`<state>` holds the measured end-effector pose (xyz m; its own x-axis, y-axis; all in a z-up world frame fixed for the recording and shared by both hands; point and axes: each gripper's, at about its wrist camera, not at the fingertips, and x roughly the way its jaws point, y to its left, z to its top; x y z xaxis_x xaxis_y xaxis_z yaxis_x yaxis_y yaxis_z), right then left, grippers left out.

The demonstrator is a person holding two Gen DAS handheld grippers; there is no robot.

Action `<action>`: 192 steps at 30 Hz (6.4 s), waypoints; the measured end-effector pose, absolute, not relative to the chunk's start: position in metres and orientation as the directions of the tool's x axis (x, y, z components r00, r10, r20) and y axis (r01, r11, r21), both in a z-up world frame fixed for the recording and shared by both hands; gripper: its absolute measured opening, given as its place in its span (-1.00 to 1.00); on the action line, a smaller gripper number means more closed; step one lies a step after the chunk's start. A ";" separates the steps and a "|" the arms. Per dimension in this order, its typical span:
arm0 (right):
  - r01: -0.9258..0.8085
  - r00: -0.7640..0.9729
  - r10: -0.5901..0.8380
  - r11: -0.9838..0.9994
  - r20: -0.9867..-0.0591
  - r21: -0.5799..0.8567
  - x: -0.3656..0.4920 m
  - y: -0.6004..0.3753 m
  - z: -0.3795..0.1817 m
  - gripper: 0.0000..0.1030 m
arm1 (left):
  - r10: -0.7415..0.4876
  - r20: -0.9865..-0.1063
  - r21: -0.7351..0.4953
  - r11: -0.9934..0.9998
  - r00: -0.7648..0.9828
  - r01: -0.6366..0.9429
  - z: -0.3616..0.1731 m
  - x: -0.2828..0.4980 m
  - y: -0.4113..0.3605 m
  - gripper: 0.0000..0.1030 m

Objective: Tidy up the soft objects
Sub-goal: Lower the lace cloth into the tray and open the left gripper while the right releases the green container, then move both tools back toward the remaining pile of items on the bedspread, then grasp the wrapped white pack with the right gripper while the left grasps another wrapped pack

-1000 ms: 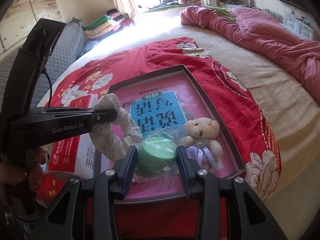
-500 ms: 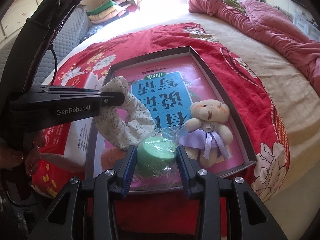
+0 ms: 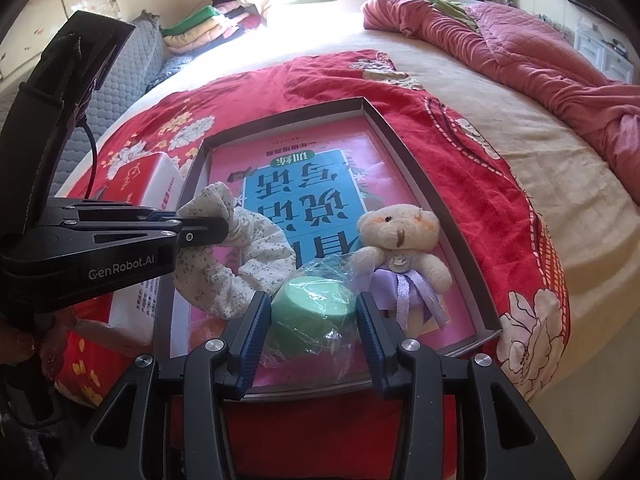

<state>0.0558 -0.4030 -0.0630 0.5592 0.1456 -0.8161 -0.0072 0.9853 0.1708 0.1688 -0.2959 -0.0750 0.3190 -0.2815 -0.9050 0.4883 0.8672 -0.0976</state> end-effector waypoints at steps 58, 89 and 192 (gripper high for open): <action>0.075 0.771 -0.063 0.997 -0.633 -0.008 0.038 -0.368 0.032 0.44 | -0.348 -0.770 -0.121 0.902 0.534 0.414 0.036 0.113 -0.199 0.52; 0.021 0.804 -0.034 0.999 -0.594 -0.028 0.022 -0.312 0.089 0.44 | -0.221 -0.732 -0.045 0.960 0.645 0.277 0.071 0.064 -0.104 0.69; -0.415 0.592 0.170 0.902 -0.788 -0.117 0.076 -0.125 -0.019 0.45 | -0.158 -0.902 -0.195 0.979 0.403 -0.052 -0.086 0.076 0.017 0.69</action>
